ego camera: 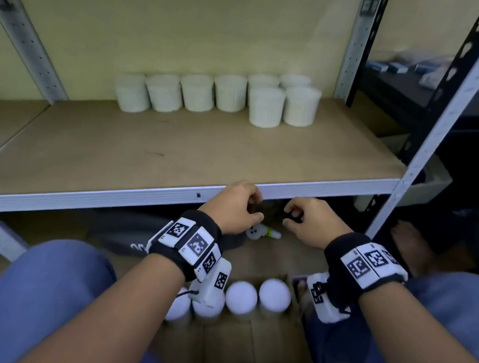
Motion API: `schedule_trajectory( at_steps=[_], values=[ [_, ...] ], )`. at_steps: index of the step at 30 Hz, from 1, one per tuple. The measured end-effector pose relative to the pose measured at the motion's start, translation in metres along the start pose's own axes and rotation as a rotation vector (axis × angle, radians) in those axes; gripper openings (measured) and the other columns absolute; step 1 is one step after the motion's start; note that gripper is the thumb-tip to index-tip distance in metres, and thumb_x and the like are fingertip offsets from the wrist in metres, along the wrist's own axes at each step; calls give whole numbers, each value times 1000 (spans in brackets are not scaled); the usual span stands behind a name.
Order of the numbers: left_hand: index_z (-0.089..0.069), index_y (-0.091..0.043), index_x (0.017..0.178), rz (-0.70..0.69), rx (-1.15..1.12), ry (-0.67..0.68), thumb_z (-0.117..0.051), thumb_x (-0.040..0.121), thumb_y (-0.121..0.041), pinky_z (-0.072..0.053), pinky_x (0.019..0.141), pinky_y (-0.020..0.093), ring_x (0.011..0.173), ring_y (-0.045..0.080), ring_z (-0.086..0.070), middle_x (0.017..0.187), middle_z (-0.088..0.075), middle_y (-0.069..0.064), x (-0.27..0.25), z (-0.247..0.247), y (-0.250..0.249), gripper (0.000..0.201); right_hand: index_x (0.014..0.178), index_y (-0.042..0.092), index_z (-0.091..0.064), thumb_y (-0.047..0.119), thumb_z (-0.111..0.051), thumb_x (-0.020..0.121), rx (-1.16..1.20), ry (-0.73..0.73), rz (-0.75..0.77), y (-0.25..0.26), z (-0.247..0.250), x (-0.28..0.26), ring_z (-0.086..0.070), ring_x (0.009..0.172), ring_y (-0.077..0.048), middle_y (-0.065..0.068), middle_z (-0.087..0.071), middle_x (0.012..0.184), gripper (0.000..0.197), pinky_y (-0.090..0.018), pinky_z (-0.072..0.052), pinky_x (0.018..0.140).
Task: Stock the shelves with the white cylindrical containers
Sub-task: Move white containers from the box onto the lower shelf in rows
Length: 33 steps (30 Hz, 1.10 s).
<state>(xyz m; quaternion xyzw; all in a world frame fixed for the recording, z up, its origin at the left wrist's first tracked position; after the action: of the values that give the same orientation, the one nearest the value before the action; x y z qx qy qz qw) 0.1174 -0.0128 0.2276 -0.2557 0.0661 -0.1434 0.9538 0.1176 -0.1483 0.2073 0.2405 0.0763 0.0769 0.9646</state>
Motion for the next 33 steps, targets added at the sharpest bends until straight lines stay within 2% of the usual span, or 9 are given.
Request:
schedule_trajectory(
  at_steps=[5,8,11,14,18,20,22,28,33],
  values=[
    [-59,-13,117,104,30,179,-66,84,-28,-47,85,28,102,21,-58,117,-55,6,10,-72,45,37,117,14,-60,24,-62,88,-27,198,-107,-38,-65,8,-59,109,-25,-8,-62,118,31,-33,-48,90],
    [-57,-13,121,181,23,273,-66,83,-24,-47,92,31,111,25,-56,124,-52,10,18,-123,80,41,123,11,-58,22,-60,89,-89,319,-158,-60,-108,19,-59,114,-28,-12,-61,124,36,-32,-49,90],
    [-54,-11,125,255,40,346,-67,82,-25,-47,96,34,115,28,-54,127,-51,11,23,-173,114,48,122,6,-58,25,-58,89,-161,407,-187,-79,-153,29,-60,112,-32,-15,-62,123,38,-38,-52,93],
    [-50,-10,127,312,46,419,-67,80,-27,-46,97,36,120,30,-49,131,-51,12,24,-220,144,53,134,13,-47,32,-60,87,-220,485,-213,-101,-204,37,-54,118,-34,-12,-52,132,52,-45,-50,96],
    [-33,-19,144,367,44,507,-68,81,-31,-37,108,42,135,36,-33,150,-28,11,20,-272,178,72,140,27,-36,39,-58,84,-358,566,-228,-127,-258,42,-39,131,-37,-5,-35,144,61,-55,-32,108],
    [-31,-21,144,364,89,535,-70,80,-32,-36,107,43,133,36,-34,148,-27,10,21,-289,185,76,144,25,-31,36,-55,87,-396,603,-239,-137,-278,43,-23,141,-36,-7,-25,151,63,-57,-17,115],
    [-29,-22,144,369,100,571,-72,76,-30,-37,106,45,133,36,-31,146,-27,9,19,-307,190,81,145,20,-29,33,-54,89,-431,610,-234,-144,-290,46,-17,143,-37,-10,-19,154,62,-54,-9,116],
    [-29,-33,143,330,189,437,-71,68,-33,-42,95,42,122,33,-41,143,-25,6,18,-331,192,85,146,29,-21,38,-75,72,-518,669,-195,-156,-316,47,-28,134,-41,-11,-17,149,92,-50,-24,111],
    [-25,-34,142,350,265,389,-62,77,-19,-33,103,43,125,30,-39,149,-17,6,18,-337,192,77,139,27,-29,28,-74,70,-562,620,-187,-156,-323,52,-36,126,-38,-11,-22,143,83,-48,-26,107]
  ],
)
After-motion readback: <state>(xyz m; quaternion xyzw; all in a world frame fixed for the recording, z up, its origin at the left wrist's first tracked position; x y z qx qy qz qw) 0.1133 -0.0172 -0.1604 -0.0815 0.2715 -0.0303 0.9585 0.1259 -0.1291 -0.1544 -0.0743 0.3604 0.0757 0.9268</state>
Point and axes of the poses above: each hand's wrist, its own x-axis towards the middle knuckle, its own z-axis out of the back of the hand, y = z × x, the point moved 10 cm from there along x, towards the middle knuckle
